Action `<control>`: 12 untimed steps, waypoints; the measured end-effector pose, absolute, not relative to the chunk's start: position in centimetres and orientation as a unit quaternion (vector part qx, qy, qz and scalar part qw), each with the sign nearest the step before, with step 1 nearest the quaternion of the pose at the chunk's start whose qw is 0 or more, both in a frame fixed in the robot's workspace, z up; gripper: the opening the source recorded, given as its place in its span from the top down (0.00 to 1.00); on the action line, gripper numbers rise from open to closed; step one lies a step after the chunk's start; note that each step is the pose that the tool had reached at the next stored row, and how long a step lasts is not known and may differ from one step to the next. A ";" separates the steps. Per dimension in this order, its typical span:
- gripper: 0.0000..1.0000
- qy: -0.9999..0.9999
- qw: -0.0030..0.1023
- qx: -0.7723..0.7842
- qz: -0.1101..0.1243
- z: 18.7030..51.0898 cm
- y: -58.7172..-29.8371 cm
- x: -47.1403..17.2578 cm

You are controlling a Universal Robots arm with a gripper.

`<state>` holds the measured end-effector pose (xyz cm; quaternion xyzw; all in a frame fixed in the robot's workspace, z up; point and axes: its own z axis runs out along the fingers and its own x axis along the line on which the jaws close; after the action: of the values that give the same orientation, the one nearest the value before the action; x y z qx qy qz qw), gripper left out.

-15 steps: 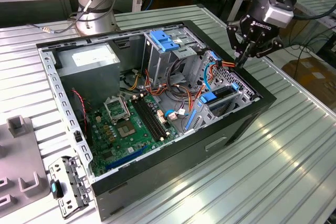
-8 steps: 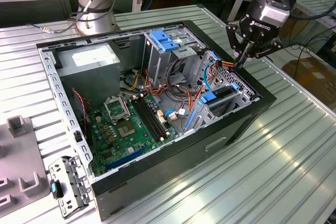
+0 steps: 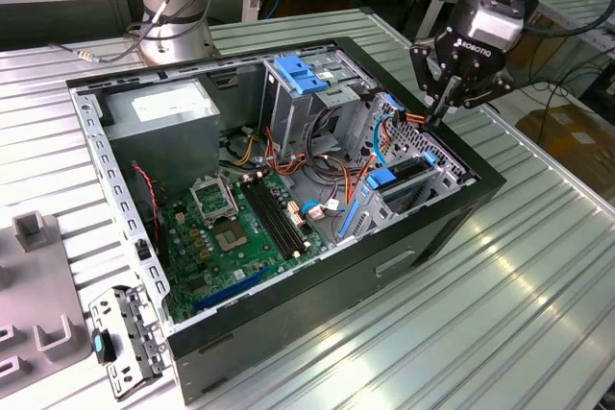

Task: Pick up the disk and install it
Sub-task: 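Insert the first disk wire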

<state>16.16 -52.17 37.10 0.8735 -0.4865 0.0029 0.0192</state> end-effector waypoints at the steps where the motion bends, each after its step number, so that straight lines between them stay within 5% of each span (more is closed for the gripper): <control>1: 0.84 -0.498 0.019 0.867 0.003 37.1 -52.2 16.2; 12: 0.84 -0.555 0.019 0.831 0.001 37.0 -52.2 15.8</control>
<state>15.84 -52.17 37.00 0.8313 -0.5555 0.0014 0.0194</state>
